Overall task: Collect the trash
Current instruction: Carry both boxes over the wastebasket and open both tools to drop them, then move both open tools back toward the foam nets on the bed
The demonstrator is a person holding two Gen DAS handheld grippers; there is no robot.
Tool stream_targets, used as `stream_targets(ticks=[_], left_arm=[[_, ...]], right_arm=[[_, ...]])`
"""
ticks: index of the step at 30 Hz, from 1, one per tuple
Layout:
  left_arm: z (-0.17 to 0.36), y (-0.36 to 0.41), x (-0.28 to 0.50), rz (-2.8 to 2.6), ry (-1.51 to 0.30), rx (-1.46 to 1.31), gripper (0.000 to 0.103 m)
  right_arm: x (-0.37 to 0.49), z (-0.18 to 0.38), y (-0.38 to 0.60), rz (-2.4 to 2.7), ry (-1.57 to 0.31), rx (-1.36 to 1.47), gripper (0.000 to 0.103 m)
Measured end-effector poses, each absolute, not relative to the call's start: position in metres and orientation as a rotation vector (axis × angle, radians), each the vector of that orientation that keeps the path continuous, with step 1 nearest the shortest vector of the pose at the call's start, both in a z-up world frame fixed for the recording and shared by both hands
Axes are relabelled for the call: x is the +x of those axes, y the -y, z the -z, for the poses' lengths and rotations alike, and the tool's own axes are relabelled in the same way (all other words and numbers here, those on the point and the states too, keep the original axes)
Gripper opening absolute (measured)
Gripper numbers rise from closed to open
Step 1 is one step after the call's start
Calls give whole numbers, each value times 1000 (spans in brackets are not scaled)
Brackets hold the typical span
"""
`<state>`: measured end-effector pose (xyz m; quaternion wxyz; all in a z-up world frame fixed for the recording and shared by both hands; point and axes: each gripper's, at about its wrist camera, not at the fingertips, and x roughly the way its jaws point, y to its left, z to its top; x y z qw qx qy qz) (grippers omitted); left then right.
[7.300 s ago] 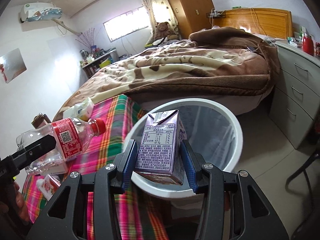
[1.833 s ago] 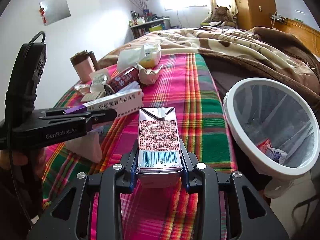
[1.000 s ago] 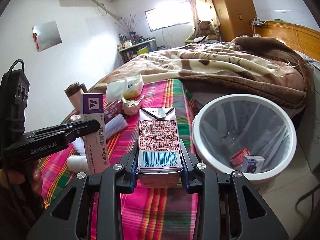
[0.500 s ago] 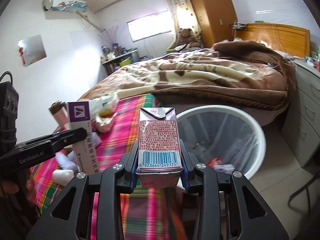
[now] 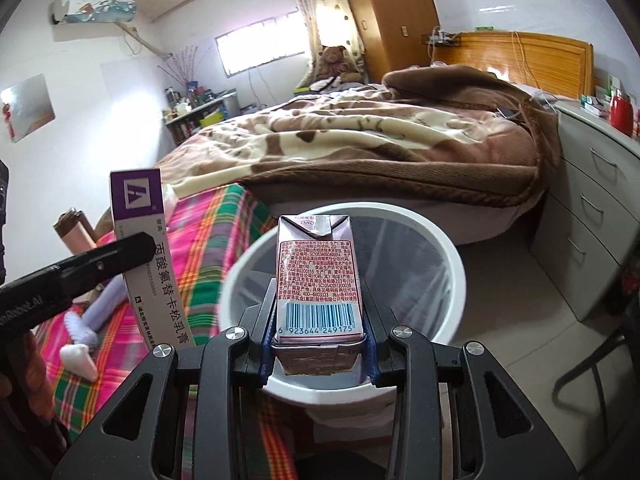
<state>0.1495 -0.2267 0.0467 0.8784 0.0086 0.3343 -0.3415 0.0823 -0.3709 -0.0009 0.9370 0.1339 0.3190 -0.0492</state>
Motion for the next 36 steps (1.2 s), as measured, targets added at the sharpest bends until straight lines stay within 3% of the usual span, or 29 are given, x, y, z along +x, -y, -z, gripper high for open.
stream_targets(ticks=[12,14,16,18,19,20,22,36], left_arm=[[-26,264,158,741,-749,54,24],[-24,267,157,739,-747,67,28],[-23,267,158,727,-750,70,48],[-22,264,158,738,-756,46,57],[-23,263,158,741,-757,39,58],[-23,261,158,735,-756,38,58],[-24,258,158,723,-756,48,59],[-33,209,148,679,-724,6,64]], right_arm=[[91,22,384,124,-728,273,35],[90,23,383,127,-739,262,35],[91,24,382,133,-747,251,36],[90,24,382,142,-751,248,39],[90,23,383,140,-750,252,45],[89,23,383,140,-747,256,53],[88,22,384,144,-742,258,58],[78,8,371,119,-686,268,58]])
